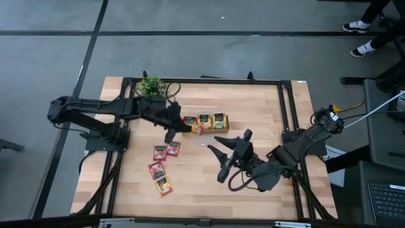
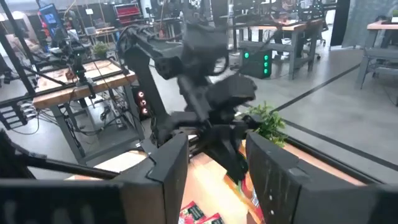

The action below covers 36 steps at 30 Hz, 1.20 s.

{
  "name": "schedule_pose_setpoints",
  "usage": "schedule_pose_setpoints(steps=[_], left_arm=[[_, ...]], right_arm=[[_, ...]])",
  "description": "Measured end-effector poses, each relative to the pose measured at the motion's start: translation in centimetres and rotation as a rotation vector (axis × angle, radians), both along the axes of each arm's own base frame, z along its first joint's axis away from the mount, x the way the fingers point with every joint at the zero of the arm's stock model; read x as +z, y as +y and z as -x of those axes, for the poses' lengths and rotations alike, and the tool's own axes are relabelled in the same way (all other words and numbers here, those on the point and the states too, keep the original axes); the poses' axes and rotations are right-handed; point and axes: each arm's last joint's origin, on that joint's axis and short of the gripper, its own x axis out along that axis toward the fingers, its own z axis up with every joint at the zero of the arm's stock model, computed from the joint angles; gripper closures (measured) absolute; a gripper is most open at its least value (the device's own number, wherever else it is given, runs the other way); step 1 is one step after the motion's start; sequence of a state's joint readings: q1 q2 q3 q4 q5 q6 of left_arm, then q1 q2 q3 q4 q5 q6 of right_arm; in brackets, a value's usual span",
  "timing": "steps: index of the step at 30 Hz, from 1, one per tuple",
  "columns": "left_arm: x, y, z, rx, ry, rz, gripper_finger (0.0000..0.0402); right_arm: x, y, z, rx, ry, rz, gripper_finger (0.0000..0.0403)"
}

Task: Pick & Place Tea
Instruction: Put the orange tea bag into the middle section of the wooden organizer

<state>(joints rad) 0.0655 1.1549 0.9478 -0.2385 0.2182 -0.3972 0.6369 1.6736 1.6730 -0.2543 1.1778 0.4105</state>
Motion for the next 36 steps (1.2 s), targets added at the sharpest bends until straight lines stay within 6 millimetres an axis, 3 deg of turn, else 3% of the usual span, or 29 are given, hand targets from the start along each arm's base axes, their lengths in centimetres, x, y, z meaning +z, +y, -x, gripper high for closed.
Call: schedule_pose_setpoints(steps=[7, 12, 27, 36], left_arm=[[-1.4, 3.4, -0.6, 0.003, 0.054, 0.047, 0.0399], [-3.0, 4.5, -1.7, -0.046, 0.116, 0.061, 0.0399], [-1.4, 7.7, -7.1, -0.165, 0.302, -0.105, 0.0399], [-3.0, 9.7, -8.5, -0.199, 0.452, -0.171, 0.0399]], right_arm=[[0.1, -0.1, 0.2, -0.003, 0.017, 0.027, 0.0240], [0.1, -0.2, 0.2, -0.005, 0.017, 0.026, 0.0240], [-0.1, -0.2, 0.2, -0.005, 0.003, -0.012, 0.0240], [-0.2, -0.2, 0.2, -0.004, 0.017, -0.003, 0.0240]])
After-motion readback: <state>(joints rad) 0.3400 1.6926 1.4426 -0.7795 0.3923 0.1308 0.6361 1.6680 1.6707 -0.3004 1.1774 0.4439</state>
